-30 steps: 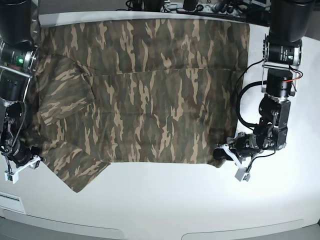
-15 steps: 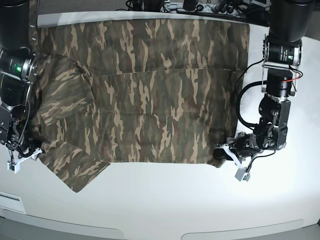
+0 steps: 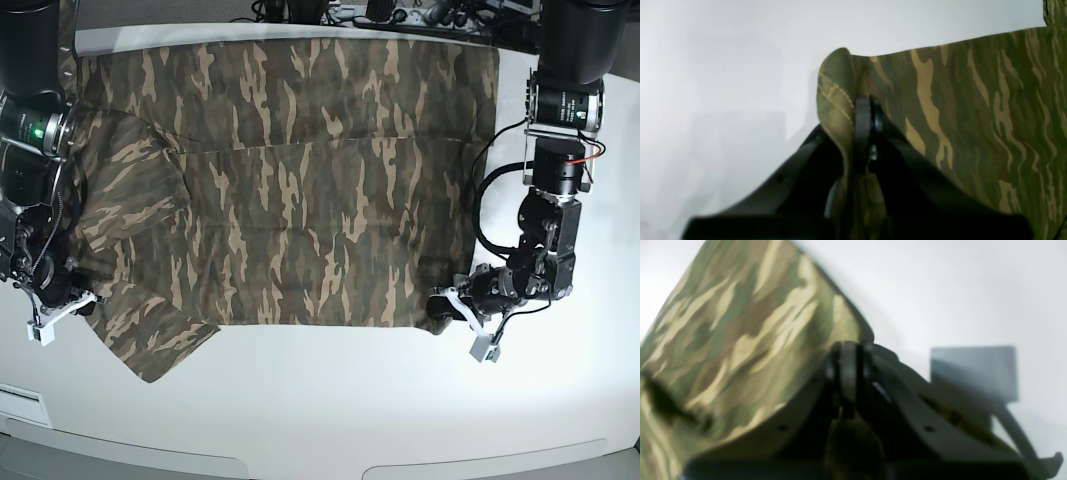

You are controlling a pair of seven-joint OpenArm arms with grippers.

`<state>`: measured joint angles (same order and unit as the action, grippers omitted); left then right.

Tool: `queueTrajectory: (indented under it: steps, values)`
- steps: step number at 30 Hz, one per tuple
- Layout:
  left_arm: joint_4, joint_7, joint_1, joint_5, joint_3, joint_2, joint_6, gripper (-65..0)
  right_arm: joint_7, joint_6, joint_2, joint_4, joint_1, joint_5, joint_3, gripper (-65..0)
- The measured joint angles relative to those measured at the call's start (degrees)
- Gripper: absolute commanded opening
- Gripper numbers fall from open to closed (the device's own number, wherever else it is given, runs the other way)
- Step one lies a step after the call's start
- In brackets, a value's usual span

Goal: Fold the T-shirt properly
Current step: 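Grasp the hem corners with both grippers and pull them apart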

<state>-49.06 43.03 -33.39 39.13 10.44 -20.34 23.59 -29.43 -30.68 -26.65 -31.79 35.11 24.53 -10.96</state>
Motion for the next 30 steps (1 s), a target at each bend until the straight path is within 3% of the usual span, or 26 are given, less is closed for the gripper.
queueTrajectory:
  steps: [7,11,18,20,22,26,30]
  values:
    - [0.5,-0.9,-2.0,-2.9,0.2,0.1,1.0,-65.0,-1.3,-4.9,0.0,-3.1,0.0,2.9,0.0,-65.0]
    - [0.9,-1.6,-4.9,-6.0,0.4,0.0,0.8,-65.0,-1.3,-4.9,-0.8,-4.8,0.0,3.0,0.1,-65.0]
    - [0.8,-2.9,-9.0,-6.0,0.4,0.5,0.9,-65.0,-1.5,-5.0,-4.5,-5.7,0.0,3.1,0.1,-65.0]
    - [0.8,-1.2,-8.5,-5.7,0.4,1.0,1.3,-65.0,-2.3,-6.5,-5.5,-5.7,0.0,3.8,0.1,-65.0]
    - [0.8,0.8,-8.0,-4.5,0.4,1.5,2.7,-65.0,-4.6,-9.1,-6.3,-5.7,0.0,8.4,0.1,-65.0]
    - [0.8,4.0,-7.5,-2.2,0.4,1.5,5.0,-65.0,-11.0,-9.0,-7.1,-5.7,0.0,15.5,0.1,-65.0]
    - [0.8,5.6,-7.6,0.6,0.4,-0.7,6.9,-65.0,-17.1,-9.0,-8.1,-7.8,-1.2,19.3,0.2,-65.0]
